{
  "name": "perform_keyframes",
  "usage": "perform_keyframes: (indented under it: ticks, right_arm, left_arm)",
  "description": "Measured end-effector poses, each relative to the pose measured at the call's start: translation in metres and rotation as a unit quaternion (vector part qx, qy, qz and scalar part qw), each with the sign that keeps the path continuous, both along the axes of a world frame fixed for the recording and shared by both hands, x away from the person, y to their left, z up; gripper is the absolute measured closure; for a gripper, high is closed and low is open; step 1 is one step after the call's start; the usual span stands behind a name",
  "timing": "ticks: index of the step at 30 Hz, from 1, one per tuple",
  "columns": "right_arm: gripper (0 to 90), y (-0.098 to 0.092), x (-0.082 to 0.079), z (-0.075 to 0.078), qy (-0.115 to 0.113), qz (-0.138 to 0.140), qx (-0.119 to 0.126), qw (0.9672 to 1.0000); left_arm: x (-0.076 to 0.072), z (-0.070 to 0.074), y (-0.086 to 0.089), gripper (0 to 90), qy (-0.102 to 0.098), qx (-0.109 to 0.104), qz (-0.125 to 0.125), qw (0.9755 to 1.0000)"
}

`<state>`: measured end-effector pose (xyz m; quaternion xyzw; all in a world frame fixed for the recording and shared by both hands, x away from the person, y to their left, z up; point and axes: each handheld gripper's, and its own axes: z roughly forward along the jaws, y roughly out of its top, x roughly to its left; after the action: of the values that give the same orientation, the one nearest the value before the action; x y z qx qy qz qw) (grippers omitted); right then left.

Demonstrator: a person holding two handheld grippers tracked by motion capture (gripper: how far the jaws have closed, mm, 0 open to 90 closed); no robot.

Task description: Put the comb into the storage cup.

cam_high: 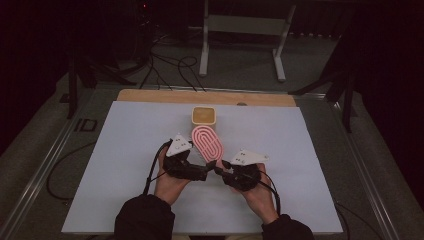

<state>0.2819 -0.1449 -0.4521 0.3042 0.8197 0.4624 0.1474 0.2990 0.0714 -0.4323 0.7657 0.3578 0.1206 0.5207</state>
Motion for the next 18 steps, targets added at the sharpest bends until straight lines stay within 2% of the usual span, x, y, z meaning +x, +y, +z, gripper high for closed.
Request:
perform_keyframes:
  ticks: [2, 4, 7, 11, 16, 18]
  right_arm:
    - [69.7, 0.0010, -0.0005, -0.0003, 0.001, 0.001, -0.001, 1.0000]
    - [69.7, 0.0019, -0.0005, -0.0011, -0.002, 0.002, -0.002, 1.0000]
    - [69.6, 0.0032, -0.0009, -0.0021, -0.002, 0.005, -0.003, 1.0000]
    - [69.7, 0.0052, -0.0017, -0.0031, -0.001, 0.005, -0.003, 1.0000]
    - [69.6, 0.0057, -0.0021, -0.0029, -0.007, 0.003, -0.004, 1.0000]
    - [69.7, 0.0051, -0.0020, -0.0025, -0.006, 0.002, -0.002, 1.0000]
  left_arm:
    - [0.0016, -0.0006, -0.0020, 1.2, 0.015, 0.000, -0.003, 0.9999]
    - [0.0017, -0.0008, -0.0033, 4.7, 0.021, -0.006, -0.001, 0.9998]
    - [0.0026, -0.0004, -0.0036, 11.2, 0.028, -0.025, 0.006, 0.9993]
    - [0.0042, 0.0006, -0.0052, 26.4, 0.036, -0.039, 0.028, 0.9982]
    - [0.0061, 0.0003, -0.0073, 46.7, 0.051, -0.054, 0.027, 0.9968]
    - [0.0071, -0.0003, -0.0067, 51.8, 0.059, -0.068, 0.023, 0.9957]
